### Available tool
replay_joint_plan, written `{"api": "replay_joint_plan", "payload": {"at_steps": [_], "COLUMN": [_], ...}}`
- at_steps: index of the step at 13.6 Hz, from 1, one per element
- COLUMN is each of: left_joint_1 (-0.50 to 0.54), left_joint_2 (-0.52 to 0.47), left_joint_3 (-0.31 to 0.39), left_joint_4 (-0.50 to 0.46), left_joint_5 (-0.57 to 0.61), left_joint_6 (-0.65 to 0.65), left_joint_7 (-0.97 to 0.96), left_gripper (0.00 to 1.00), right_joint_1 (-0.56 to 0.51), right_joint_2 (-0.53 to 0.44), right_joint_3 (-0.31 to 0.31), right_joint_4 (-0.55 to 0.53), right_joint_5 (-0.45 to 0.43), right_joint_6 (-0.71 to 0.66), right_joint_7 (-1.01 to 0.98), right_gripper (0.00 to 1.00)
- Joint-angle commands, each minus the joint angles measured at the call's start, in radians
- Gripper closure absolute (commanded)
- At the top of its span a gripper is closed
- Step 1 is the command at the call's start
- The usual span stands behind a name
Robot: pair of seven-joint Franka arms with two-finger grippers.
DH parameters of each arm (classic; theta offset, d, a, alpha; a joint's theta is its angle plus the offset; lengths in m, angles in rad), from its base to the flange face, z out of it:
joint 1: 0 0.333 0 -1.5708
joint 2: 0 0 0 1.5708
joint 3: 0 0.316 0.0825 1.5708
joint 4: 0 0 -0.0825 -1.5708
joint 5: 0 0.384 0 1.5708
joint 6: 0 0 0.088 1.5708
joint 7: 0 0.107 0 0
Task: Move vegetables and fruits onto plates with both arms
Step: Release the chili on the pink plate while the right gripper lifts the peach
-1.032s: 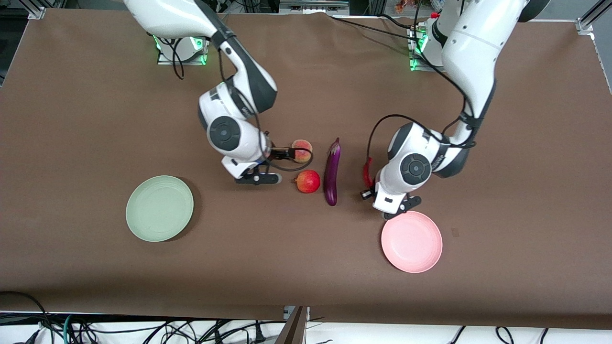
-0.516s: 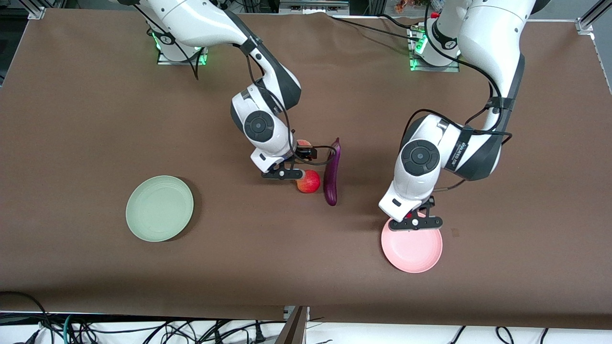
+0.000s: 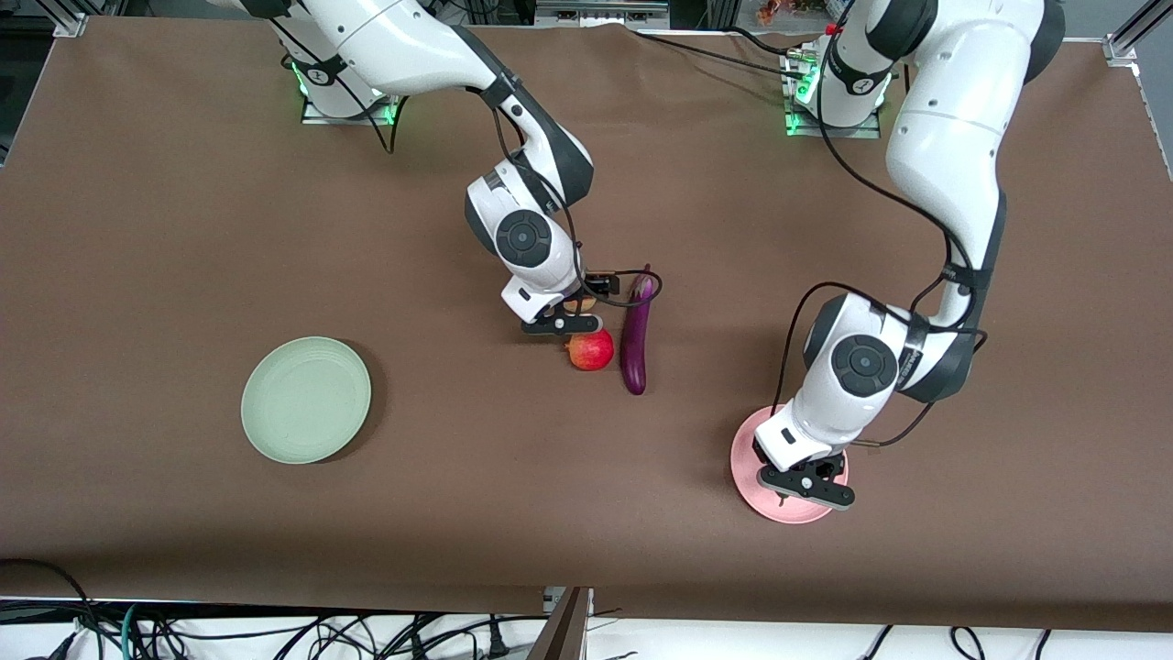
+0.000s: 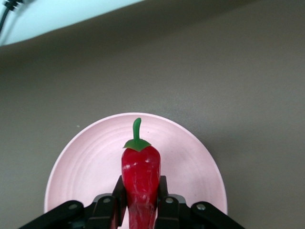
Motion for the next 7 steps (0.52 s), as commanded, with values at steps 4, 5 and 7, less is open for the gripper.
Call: {"api": "replay_joint_plan", "payload": {"at_steps": [4,5,7], "left_joint_1": [0.014,0.022,0.026], "left_joint_2": [0.042,0.039,0.031], "left_joint_3": [-0.01,-0.013,-0.015], "left_joint_4": [0.044,0.044,0.044], "left_joint_5": [-0.034,-0.051,-0.104], "left_joint_6": [0.011,0.011,0.008], "left_joint_7": [0.047,0.047,0.047], "left_gripper": [0.0,0.0,0.0], "right_joint_1": [0.018,0.018,0.016], "right_joint_2": [0.019,0.019,0.013], "right_joint_3": [-0.013,-0.013,-0.016], "right_joint_4": [0.006,0.006,0.008], "right_joint_5": [-0.021,-0.021,-0.022], "right_joint_6": [0.017,0.017,0.014], "right_joint_7": [-0.004,-0.001,-0.006], "right_gripper": [0.52,0.72,0.81]}}
